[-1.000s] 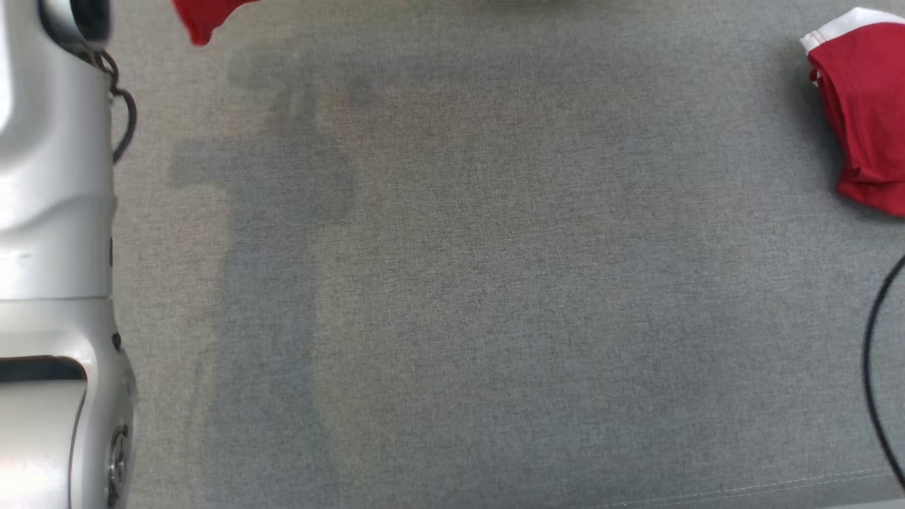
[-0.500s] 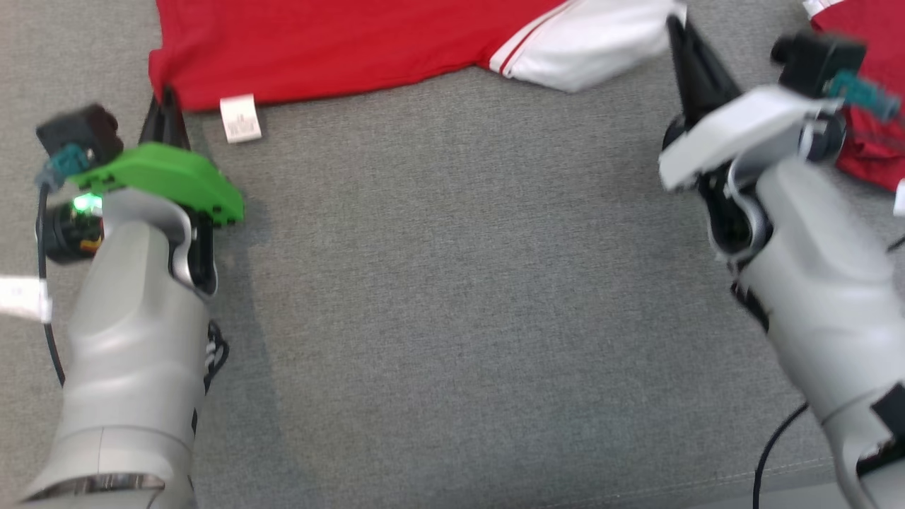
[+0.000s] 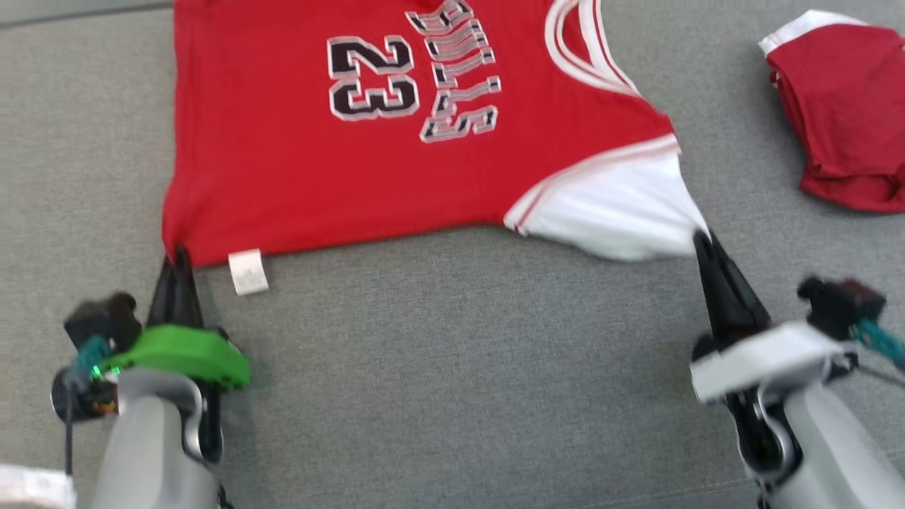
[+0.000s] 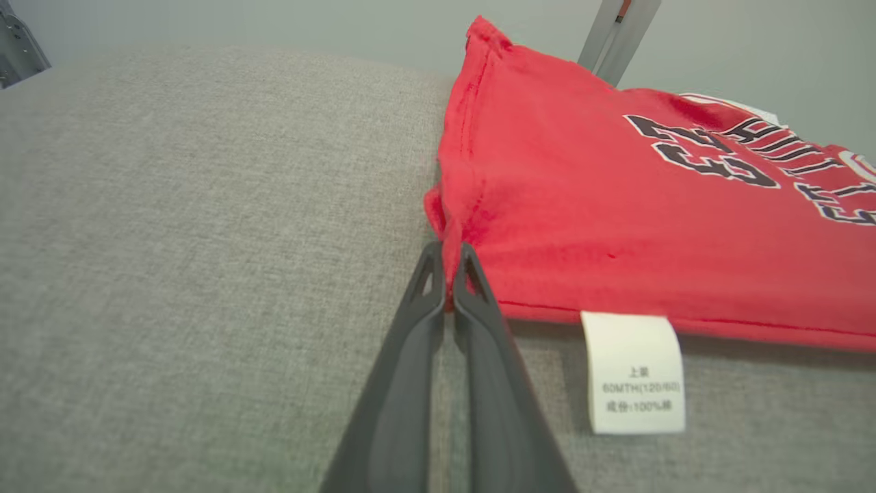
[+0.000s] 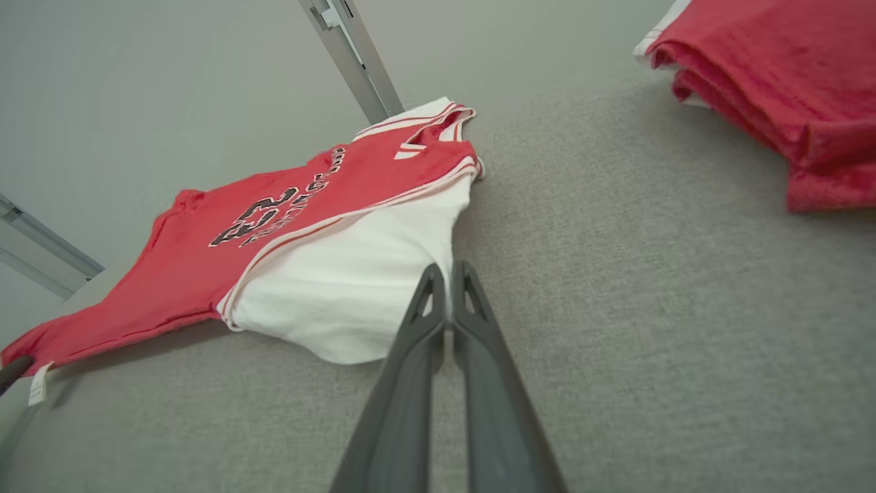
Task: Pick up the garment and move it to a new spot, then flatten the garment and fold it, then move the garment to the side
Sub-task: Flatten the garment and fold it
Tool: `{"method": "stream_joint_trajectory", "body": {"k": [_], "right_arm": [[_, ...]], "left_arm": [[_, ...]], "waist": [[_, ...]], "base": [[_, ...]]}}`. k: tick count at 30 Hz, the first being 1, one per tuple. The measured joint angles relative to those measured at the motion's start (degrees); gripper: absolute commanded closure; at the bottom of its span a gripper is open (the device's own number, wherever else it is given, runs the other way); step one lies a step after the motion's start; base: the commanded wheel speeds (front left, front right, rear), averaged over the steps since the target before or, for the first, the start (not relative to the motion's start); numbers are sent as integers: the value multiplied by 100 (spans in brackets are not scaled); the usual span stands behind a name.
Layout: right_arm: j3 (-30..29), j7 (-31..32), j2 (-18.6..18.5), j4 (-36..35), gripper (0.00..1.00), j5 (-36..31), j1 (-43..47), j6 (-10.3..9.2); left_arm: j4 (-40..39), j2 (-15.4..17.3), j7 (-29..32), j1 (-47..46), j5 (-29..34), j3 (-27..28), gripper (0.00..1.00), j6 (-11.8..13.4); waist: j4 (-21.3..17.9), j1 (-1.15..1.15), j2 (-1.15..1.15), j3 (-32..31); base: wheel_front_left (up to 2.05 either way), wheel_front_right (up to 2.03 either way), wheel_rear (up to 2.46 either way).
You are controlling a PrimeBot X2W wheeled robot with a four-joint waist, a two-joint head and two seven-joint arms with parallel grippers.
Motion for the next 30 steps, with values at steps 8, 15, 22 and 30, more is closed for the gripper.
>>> {"method": "stream_joint_trajectory", "body": {"k": [8,15,22,30], "right_arm": [[-524,13,109,-1567,100,-458,1983,0],[-1032,523,301,-2547,100,-689,2827,0],[-1203,925,385,-2798,100,-721,2789,-1],[-1201,1223,220,-2452,100,-601,1818,-1]], "left_arm": [[-1783,-102,400,1670,-26,-218,100,260],[-3836,-133,1386,2883,-114,-480,100,712],[-4482,-94,2224,3059,-115,-657,100,843],[-4307,9,2929,2229,-281,-710,100,832]], "waist": [[114,0,0,-480],[169,0,0,-704],[185,0,0,-613],[211,0,0,-242]], "base": [[0,0,0],[0,0,0],[0,0,0],[0,0,0]]}}
